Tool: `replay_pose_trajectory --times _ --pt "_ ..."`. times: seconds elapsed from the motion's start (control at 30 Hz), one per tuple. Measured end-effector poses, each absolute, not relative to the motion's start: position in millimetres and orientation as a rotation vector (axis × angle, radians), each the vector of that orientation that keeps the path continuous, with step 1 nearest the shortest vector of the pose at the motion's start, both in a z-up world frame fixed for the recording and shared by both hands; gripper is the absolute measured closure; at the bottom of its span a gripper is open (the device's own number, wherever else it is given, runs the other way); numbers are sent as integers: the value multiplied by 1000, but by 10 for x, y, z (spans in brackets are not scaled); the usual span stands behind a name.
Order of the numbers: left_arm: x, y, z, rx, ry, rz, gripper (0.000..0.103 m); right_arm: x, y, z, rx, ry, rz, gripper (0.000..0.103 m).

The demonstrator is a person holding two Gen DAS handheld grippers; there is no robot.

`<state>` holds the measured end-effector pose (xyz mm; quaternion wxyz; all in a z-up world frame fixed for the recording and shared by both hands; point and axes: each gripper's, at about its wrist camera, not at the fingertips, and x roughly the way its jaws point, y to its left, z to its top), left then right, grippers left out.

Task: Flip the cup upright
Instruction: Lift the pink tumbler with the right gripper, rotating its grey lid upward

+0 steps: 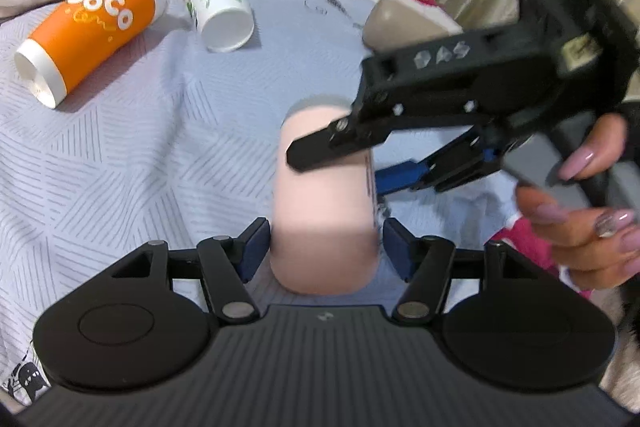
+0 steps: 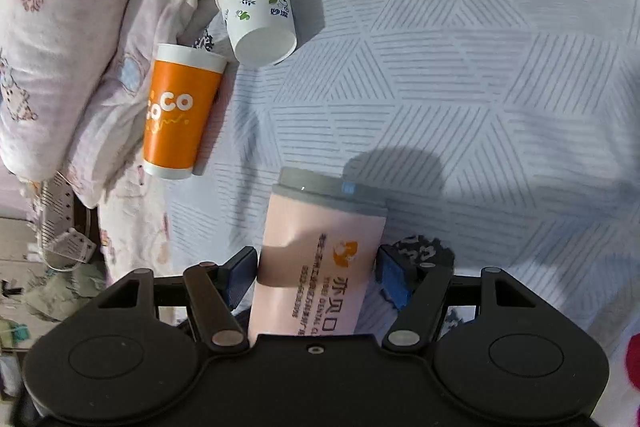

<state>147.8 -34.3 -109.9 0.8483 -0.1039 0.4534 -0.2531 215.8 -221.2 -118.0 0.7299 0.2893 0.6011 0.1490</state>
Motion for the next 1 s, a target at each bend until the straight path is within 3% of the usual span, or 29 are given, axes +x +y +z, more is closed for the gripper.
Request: replay_pose_trajectory --times 0.43,1.0 --pt "1541 -390 -1167 -236 926 -547 43 2197 -2184 -1175 598 1330 329 33" --pt "1496 -239 -1018 -237 654 -509 43 2125 -1786 -652 283 954 435 34"
